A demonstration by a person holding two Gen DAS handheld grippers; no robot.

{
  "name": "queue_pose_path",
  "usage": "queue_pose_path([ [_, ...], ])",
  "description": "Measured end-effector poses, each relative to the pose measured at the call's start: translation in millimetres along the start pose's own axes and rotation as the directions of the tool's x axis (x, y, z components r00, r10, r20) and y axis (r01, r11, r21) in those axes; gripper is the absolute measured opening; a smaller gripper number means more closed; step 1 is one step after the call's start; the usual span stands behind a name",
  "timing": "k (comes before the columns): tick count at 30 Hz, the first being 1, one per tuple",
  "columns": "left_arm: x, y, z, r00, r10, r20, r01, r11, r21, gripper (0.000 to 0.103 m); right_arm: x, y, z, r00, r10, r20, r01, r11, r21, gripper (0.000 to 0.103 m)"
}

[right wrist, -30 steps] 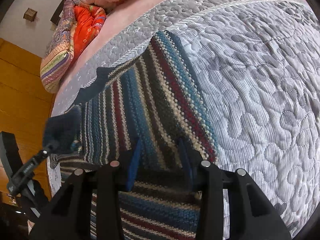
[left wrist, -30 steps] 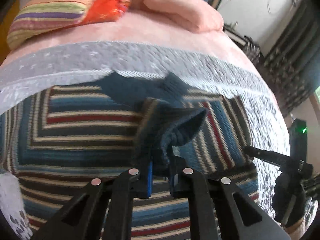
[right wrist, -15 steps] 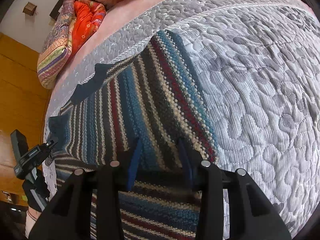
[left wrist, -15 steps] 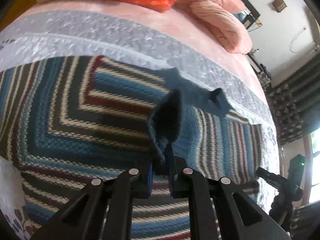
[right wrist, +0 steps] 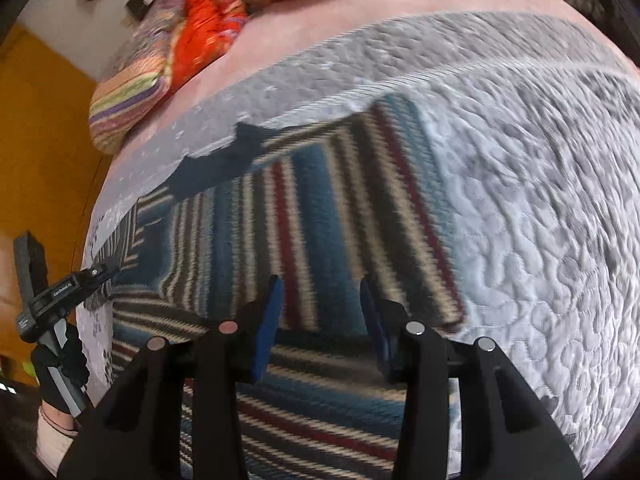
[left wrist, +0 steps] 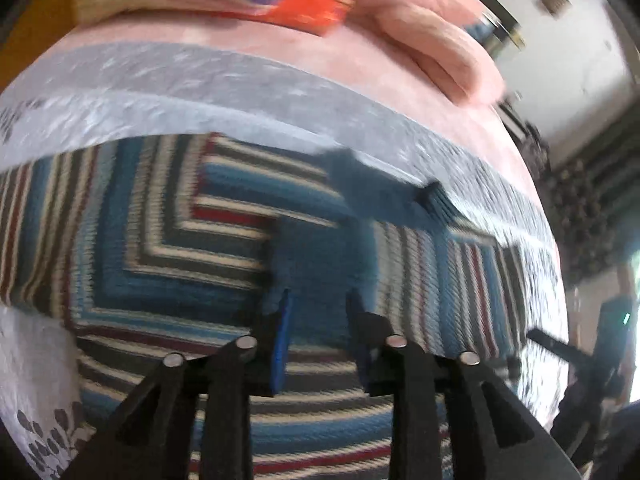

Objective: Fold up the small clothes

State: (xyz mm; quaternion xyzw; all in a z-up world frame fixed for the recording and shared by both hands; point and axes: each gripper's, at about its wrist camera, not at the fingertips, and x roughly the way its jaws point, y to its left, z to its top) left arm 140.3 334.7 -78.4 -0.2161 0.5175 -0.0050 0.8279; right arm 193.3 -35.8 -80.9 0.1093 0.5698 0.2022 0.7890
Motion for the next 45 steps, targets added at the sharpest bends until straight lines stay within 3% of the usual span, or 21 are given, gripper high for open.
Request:
queue_pose_path([
  [2, 11.1, -24.3, -6.8, 0.999, -0.014, -0.029, 0.015, 0.999, 0.052, 0.034, 6.2, 12.7, -0.7, 0.999, -0.028, -0.015, 0.028, 0.999, -0.043, 0.041],
  [5, 32.1, -40.7, -12.8, 0.998, 0.027, -0.062, -0.021, 0.995, 0.100, 0.037, 24.2, 23.4, -4.7, 0.995, -0.087, -0.046, 0.083, 0.993, -0.085, 0.041],
  [9, 60.6, -28.7, -18.4, 0.991, 0.071, -0.113, -0.062, 0.995, 0.080, 0.036, 52.0, 14.7, -11.4, 0.987, -0.122, -0.102, 0.117, 0.991, -0.059, 0.040],
  [23, 72.5, -36.5, -21.3, 0.991, 0.089, -0.100, -0.079, 0.991, 0.106, 0.038, 66.1, 8.9, -12.0, 0.988, -0.122, -0.099, 0.119, 0.992, -0.029, 0.042],
  [27, 59.1, -31.5, -16.2, 0.993, 0.067, -0.100, -0.059, 0.995, 0.080, 0.037, 54.5, 12.4, -7.4, 0.989, -0.114, -0.096, 0.114, 0.993, -0.002, 0.042],
  [30, 36.2, -21.7, -16.5, 0.996, 0.071, -0.054, -0.067, 0.995, 0.077, 0.038, 34.6, 19.5, -12.1, 0.994, -0.093, -0.064, 0.093, 0.996, -0.001, 0.043],
  [33, 9.9, 0.0, -22.7, 0.997, 0.070, -0.018, -0.069, 0.996, 0.054, 0.039, 24.3, 29.4, -24.8, 0.994, -0.093, -0.064, 0.091, 0.995, -0.026, 0.044],
  [39, -38.3, 81.5, -49.1, 0.985, 0.170, 0.026, -0.168, 0.984, -0.050, 0.058, 25.9, 58.9, -53.4, 0.994, -0.066, -0.088, 0.058, 0.994, -0.091, 0.046],
  [45, -80.6, 191.1, -70.6, 0.963, 0.266, 0.043, -0.246, 0.934, -0.258, 0.062, 42.5, 93.9, -69.2, 0.990, -0.064, -0.122, 0.044, 0.986, -0.160, 0.046],
])
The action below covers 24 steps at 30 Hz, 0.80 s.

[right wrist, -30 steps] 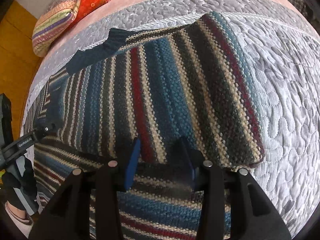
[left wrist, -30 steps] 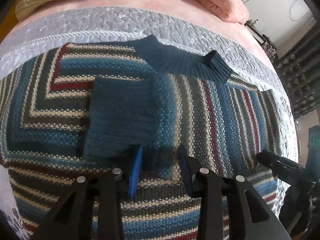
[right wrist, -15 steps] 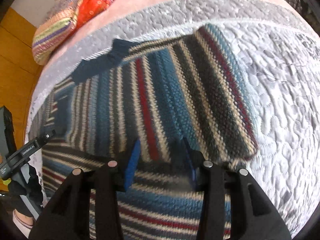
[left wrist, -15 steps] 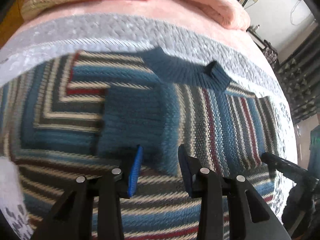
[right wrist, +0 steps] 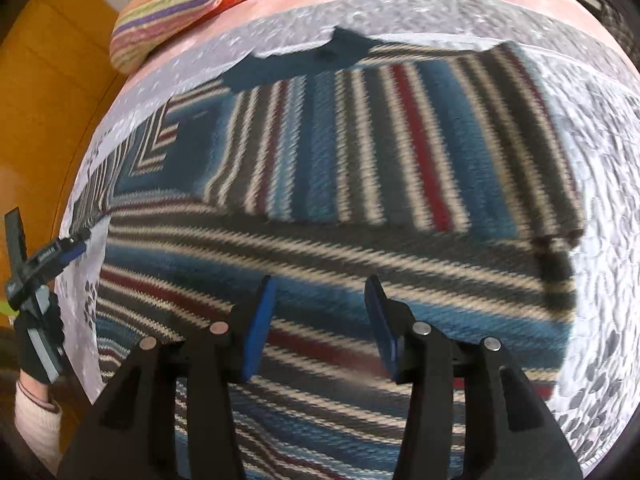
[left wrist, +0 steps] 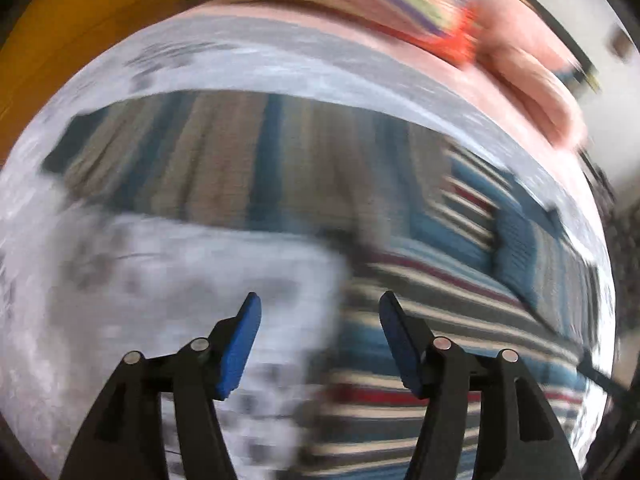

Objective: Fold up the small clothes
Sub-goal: 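Move the left tool to the other sleeve and grasp its cuff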

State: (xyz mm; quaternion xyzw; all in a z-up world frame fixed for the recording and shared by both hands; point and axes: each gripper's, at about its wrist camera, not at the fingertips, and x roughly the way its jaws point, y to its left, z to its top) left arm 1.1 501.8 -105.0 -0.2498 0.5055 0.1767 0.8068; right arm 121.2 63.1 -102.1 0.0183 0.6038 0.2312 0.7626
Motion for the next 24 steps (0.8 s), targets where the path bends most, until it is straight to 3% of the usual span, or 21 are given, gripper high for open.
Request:
queue_pose_path([
  [2, -1.2, 43.0, 7.3, 1.000, 0.002, 0.011, -0.001, 0.994, -0.107, 0.062, 5.3, 6.3, -1.9, 1.000, 0.009, -0.011, -0.009, 1.000, -0.010, 0.046],
  [7, 1.7, 110.7, 25.7, 0.998, -0.005, 0.058, 0.021, 0.962, -0.273, 0.060, 18.3, 9.8, -4.2, 0.999, 0.022, -0.034, -0.022, 1.000, 0.010, 0.046],
  [10, 13.6, 150.8, 40.0, 0.997, -0.029, 0.076, 0.056, 0.919, -0.391, 0.060, 22.0, 6.6, -6.7, 0.999, 0.017, -0.043, -0.016, 1.000, 0.024, 0.046],
  [18, 26.9, 201.3, 70.2, 0.986, -0.076, 0.148, 0.141, 0.851, -0.506, 0.060, 25.5, 2.5, -12.6, 0.999, 0.007, -0.045, -0.006, 1.000, 0.016, 0.046],
  [24, 34.2, 214.7, 91.3, 0.985, -0.057, 0.165, 0.135, 0.849, -0.510, 0.059, 29.5, 2.7, -12.5, 0.999, -0.007, -0.051, 0.007, 1.000, 0.008, 0.046],
])
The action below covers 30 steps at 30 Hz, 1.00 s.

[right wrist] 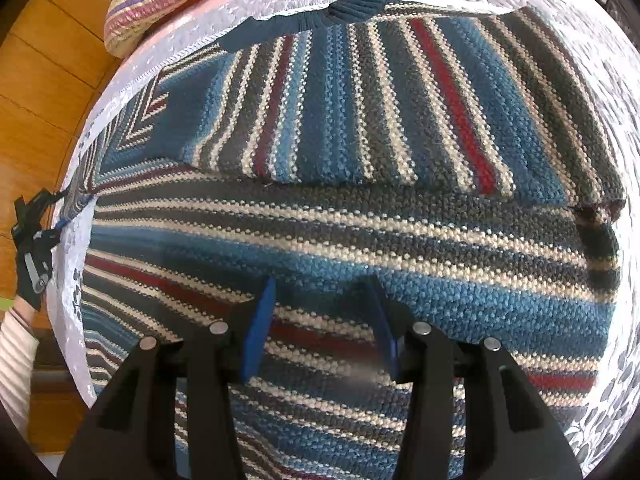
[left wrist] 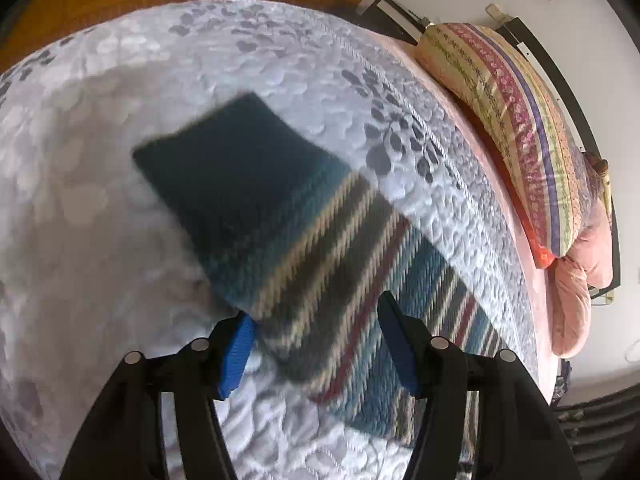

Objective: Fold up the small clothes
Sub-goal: 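Move the left tool to the other sleeve and grasp its cuff, then fold the held sleeve across the sweater body with the left tool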

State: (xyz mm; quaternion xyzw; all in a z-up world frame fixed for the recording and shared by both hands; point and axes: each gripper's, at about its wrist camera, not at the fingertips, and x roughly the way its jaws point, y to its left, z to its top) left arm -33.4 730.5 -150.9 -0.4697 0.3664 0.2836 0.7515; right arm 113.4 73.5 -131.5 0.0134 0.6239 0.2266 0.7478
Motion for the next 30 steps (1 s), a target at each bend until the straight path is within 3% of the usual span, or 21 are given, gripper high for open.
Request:
queue_pose_path([
  [2, 1.2, 0.6, 6.4, 1.000, 0.023, 0.014, -0.023, 1.000, -0.002, 0.049, 1.0, 1.5, 0.3, 1.000, -0.008, -0.001, 0.008, 1.000, -0.008, 0.046],
  [4, 3.2, 0.4, 11.3, 0.998, 0.056, 0.019, -0.057, 0.998, 0.006, 0.032, 1.5, 1.3, 1.4, 1.000, -0.010, -0.005, 0.010, 1.000, -0.009, 0.046],
  [8, 1.9, 1.8, 18.4, 0.998, 0.056, 0.020, -0.056, 0.998, 0.009, 0.017, 2.4, -1.5, 2.8, 1.000, 0.000, -0.005, 0.000, 1.000, 0.003, 0.046],
  [13, -11.8, -11.2, 12.8, 0.997, 0.060, 0.052, -0.064, 0.995, 0.079, 0.013, 0.9, -0.2, 2.1, 1.000, -0.001, -0.001, 0.001, 1.000, 0.006, 0.046],
  [19, -37.2, -49.3, -2.0, 0.995, -0.011, 0.095, -0.007, 0.982, 0.187, 0.012, -10.2, -2.4, -0.1, 1.000, 0.000, 0.019, 0.000, 1.000, 0.011, 0.046],
  [26, -65.8, -111.6, -38.4, 0.989, -0.123, 0.085, 0.087, 0.938, 0.336, 0.012, -23.5, -12.5, -2.0, 0.999, 0.008, 0.047, -0.009, 0.999, 0.033, 0.046],
  [30, -82.0, -159.8, -76.8, 0.980, -0.184, 0.071, 0.134, 0.888, 0.440, 0.012, -29.8, -14.6, -3.0, 0.998, 0.008, 0.061, -0.010, 0.999, 0.033, 0.046],
])
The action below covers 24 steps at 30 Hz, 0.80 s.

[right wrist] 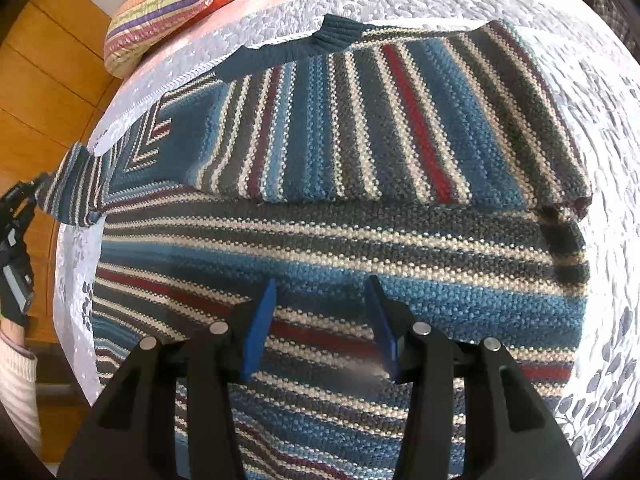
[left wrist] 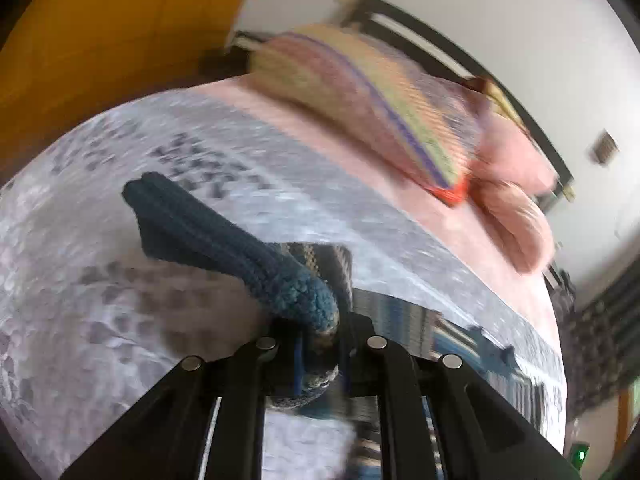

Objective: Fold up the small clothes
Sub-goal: 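Fold the held sleeve across the sweater body with the left tool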

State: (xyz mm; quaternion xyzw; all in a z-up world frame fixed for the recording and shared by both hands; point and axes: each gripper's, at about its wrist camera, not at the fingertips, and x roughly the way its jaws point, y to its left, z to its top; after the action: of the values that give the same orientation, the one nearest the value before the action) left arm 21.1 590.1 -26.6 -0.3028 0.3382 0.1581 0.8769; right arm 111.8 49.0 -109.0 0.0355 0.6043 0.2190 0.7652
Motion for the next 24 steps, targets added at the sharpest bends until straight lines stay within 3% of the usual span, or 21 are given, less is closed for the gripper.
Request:
queue_pose_path([
  [5, 2.7, -72.5, -24.7, 0.999, -0.048, -0.022, 0.050, 0.993, 0.108, 0.012, -5.1, -2.9, -1.3, 1.000, -0.006, 0.009, 0.006, 1.000, -0.001, 0.046],
  [13, 29.7, -146.4, -72.0, 0.985, -0.152, -0.087, 0.158, 0.985, 0.067, 0.012, -8.9, -17.9, -2.7, 1.000, -0.008, 0.012, 0.007, 1.000, 0.028, 0.046],
  [18, 47.4, -175.3, -98.5, 0.972, -0.202, -0.117, 0.209, 0.976, 0.058, 0.012, -9.8, -26.2, -5.3, 1.000, -0.014, 0.016, 0.013, 0.999, 0.036, 0.046],
  [24, 81.3, -183.9, -132.4, 0.964, -0.173, -0.201, 0.190, 0.979, 0.068, 0.013, -5.8, -30.5, -8.0, 1.000, -0.006, 0.008, 0.005, 0.999, 0.048, 0.046],
])
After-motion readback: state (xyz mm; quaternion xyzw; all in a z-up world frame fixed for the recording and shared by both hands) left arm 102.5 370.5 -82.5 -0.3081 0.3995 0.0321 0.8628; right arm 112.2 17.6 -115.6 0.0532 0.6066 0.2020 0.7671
